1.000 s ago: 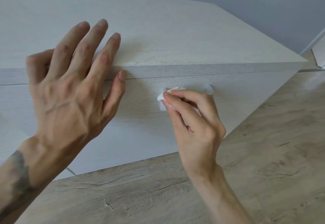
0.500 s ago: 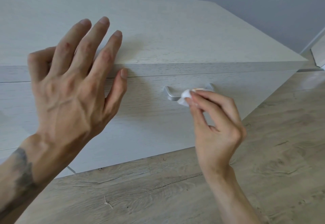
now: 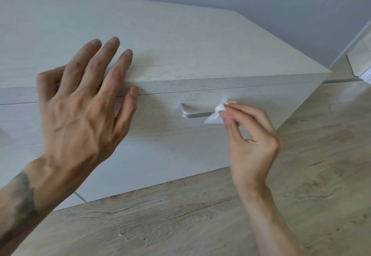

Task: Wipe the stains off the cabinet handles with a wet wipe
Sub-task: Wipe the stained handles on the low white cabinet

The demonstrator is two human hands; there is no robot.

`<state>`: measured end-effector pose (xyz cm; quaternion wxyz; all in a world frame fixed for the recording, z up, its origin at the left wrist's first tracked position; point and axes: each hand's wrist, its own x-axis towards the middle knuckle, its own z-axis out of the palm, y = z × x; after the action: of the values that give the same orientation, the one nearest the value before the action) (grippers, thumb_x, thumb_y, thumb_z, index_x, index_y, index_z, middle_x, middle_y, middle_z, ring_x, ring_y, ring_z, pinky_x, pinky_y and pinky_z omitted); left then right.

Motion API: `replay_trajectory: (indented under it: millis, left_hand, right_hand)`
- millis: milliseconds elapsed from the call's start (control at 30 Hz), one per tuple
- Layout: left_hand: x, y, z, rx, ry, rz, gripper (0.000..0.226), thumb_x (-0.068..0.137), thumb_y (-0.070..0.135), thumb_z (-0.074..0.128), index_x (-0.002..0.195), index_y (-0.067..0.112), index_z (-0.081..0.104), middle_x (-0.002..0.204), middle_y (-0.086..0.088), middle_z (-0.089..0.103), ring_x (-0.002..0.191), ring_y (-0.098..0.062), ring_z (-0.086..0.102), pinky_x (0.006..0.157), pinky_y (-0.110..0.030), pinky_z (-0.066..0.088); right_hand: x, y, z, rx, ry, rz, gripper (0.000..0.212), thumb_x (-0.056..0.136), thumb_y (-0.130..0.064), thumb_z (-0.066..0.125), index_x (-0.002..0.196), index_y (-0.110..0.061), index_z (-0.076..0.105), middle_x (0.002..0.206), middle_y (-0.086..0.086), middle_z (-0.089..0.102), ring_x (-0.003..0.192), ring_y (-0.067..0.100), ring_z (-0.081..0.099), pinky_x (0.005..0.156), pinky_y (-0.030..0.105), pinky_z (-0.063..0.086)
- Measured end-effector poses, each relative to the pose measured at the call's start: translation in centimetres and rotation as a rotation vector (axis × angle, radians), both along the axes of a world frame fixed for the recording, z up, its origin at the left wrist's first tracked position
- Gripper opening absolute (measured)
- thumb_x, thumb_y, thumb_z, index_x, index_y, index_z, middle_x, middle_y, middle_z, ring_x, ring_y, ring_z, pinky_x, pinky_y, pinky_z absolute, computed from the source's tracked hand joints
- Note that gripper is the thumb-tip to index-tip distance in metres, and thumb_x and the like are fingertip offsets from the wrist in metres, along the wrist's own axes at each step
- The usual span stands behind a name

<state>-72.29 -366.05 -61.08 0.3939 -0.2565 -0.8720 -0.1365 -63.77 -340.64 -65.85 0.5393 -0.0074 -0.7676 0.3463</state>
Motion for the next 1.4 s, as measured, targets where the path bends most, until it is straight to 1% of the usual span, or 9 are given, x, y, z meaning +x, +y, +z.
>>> replay_trajectory:
  millis: [133, 367, 533, 700, 833, 1067, 1133, 1233, 1400]
  left_hand:
    - [0.0, 0.0, 0.0, -0.005, -0.004, 0.005, 0.051, 0.115, 0.039, 0.034, 0.159, 0.015, 0.042, 0.168, -0.007, 0.036, 0.155, -0.03, 0.033, 0.109, -0.065, 0.043]
    - [0.7, 0.4, 0.3, -0.044, 0.048, 0.104, 0.049, 0.114, 0.039, 0.036, 0.157, 0.018, 0.046, 0.167, -0.003, 0.04, 0.154, -0.025, 0.037, 0.103, -0.05, 0.032]
    - [0.8, 0.5, 0.5, -0.07, 0.039, 0.139, 0.049, 0.114, 0.04, 0.036, 0.157, 0.018, 0.046, 0.166, -0.003, 0.041, 0.154, -0.025, 0.038, 0.104, -0.049, 0.033]
    - [1.1, 0.5, 0.8, -0.086, -0.006, 0.144, 0.049, 0.113, 0.037, 0.04, 0.157, 0.017, 0.046, 0.166, -0.004, 0.041, 0.154, -0.026, 0.037, 0.108, -0.05, 0.033]
    - [1.4, 0.2, 1.2, -0.125, -0.026, 0.141, 0.05, 0.112, 0.036, 0.04, 0.158, 0.017, 0.046, 0.167, -0.003, 0.04, 0.155, -0.024, 0.037, 0.109, -0.048, 0.034]
    - [1.5, -0.1, 1.8, -0.183, -0.087, 0.146, 0.053, 0.111, 0.036, 0.039, 0.16, 0.016, 0.041, 0.169, -0.004, 0.036, 0.157, -0.022, 0.033, 0.113, -0.043, 0.033]
    - [1.5, -0.6, 1.9, -0.212, -0.091, 0.122, 0.055, 0.111, 0.036, 0.038, 0.162, 0.015, 0.038, 0.17, -0.005, 0.034, 0.158, -0.023, 0.031, 0.115, -0.042, 0.033]
    - [1.6, -2.1, 2.1, -0.264, -0.11, 0.06, 0.058, 0.112, 0.038, 0.036, 0.165, 0.016, 0.03, 0.172, -0.006, 0.029, 0.159, -0.024, 0.027, 0.122, -0.045, 0.032]
    - [2.9, -8.6, 1.2, -0.313, -0.119, 0.004, 0.06, 0.112, 0.039, 0.037, 0.168, 0.022, 0.021, 0.175, -0.004, 0.02, 0.162, -0.023, 0.019, 0.132, -0.049, 0.019]
  right_hand:
    - [-0.5, -2.9, 0.3, 0.097, -0.034, 0.091, 0.02, 0.091, 0.002, 0.08, 0.111, 0.001, 0.08, 0.108, 0.011, 0.074, 0.104, 0.02, 0.073, 0.093, 0.027, 0.06]
    - [0.0, -0.9, 0.7, 0.063, -0.042, 0.077, 0.019, 0.09, 0.001, 0.081, 0.108, -0.001, 0.081, 0.106, 0.009, 0.075, 0.103, 0.019, 0.074, 0.092, 0.031, 0.062]
    - [-1.2, -4.8, 0.6, 0.199, -0.045, 0.222, 0.017, 0.091, 0.007, 0.078, 0.105, -0.002, 0.082, 0.103, 0.008, 0.076, 0.1, 0.022, 0.073, 0.091, 0.026, 0.058]
    - [-0.8, -3.9, 0.6, 0.072, -0.014, 0.177, 0.017, 0.092, 0.003, 0.078, 0.107, -0.004, 0.082, 0.103, 0.005, 0.076, 0.102, 0.016, 0.072, 0.094, 0.023, 0.057]
    - [-1.2, -4.4, 0.5, 0.131, -0.003, 0.228, 0.017, 0.093, 0.004, 0.077, 0.108, -0.003, 0.081, 0.104, 0.007, 0.076, 0.103, 0.018, 0.073, 0.095, 0.026, 0.058]
    - [-0.1, 0.0, -0.2, -0.005, 0.034, -0.008, 0.014, 0.093, 0.002, 0.076, 0.107, 0.005, 0.079, 0.104, 0.015, 0.075, 0.1, 0.023, 0.075, 0.092, 0.032, 0.061]
    - [0.2, 0.0, 0.1, -0.046, 0.019, -0.057, 0.014, 0.096, -0.002, 0.075, 0.107, 0.005, 0.079, 0.104, 0.016, 0.075, 0.094, 0.024, 0.074, 0.09, 0.024, 0.058]
    - [1.0, -2.1, 0.5, -0.073, 0.0, -0.123, 0.014, 0.097, -0.003, 0.074, 0.107, 0.006, 0.078, 0.103, 0.018, 0.075, 0.089, 0.017, 0.068, 0.091, 0.011, 0.05]
    - [2.1, -10.6, 1.9, -0.046, -0.034, -0.074, 0.014, 0.097, -0.006, 0.075, 0.107, 0.003, 0.079, 0.103, 0.016, 0.075, 0.085, 0.007, 0.061, 0.088, 0.012, 0.048]
